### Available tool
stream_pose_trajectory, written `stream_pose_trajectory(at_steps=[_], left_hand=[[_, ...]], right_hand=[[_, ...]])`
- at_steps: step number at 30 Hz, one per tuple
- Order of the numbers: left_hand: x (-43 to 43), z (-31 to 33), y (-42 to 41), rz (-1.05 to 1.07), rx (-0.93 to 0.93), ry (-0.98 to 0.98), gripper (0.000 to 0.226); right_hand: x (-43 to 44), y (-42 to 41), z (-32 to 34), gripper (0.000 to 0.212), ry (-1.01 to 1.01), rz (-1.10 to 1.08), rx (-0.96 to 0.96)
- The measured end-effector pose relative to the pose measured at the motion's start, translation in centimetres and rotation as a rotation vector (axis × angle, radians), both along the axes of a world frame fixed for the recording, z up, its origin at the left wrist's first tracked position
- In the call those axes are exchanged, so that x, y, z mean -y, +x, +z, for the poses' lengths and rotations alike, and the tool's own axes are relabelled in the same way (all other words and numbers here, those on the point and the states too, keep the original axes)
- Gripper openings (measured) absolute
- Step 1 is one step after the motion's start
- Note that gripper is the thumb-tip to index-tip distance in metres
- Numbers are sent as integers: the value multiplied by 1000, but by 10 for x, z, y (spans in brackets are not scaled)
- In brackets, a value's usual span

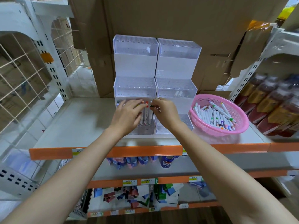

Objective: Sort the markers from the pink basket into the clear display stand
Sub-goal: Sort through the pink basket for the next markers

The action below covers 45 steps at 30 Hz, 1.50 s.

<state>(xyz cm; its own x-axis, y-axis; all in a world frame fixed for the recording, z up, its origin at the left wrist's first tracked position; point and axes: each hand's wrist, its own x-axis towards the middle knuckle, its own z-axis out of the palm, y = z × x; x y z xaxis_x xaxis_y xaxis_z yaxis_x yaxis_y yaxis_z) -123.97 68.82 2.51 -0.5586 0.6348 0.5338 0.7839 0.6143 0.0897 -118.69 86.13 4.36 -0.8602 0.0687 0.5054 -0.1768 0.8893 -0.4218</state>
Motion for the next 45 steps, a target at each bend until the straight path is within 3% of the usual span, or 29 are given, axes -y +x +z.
stream_pose_trajectory(at_steps=[5, 9, 14, 19, 25, 31, 35, 40, 45], left_hand=[[-1, 2, 3, 4, -2, 9, 40], [-5, 6, 3, 44, 5, 11, 36], [-11, 9, 6, 82, 19, 22, 43], [-26, 13, 12, 151, -48, 73, 37], [-83, 18, 29, 38, -61, 31, 41], [-165, 23, 55, -95, -15, 0, 42], [-217, 21, 68, -119, 121, -158, 32], [-268, 13, 70, -31, 194, -405, 30], [-294, 12, 54, 0, 462, -562, 23]], right_hand=[[-1, 2, -2, 12, -65, -53, 28], [-1, 6, -3, 29, 66, -9, 2], [-3, 8, -6, 33, 216, 51, -15], [-14, 14, 0, 40, 114, 29, -18], [-68, 37, 6, 37, 130, -58, 14], [-140, 73, 5, 34, -8, -224, 84], [-185, 92, 0, 33, 14, -335, 193], [-227, 102, -12, 47, -23, -394, 335], [-256, 93, -18, 37, 8, -377, 442]])
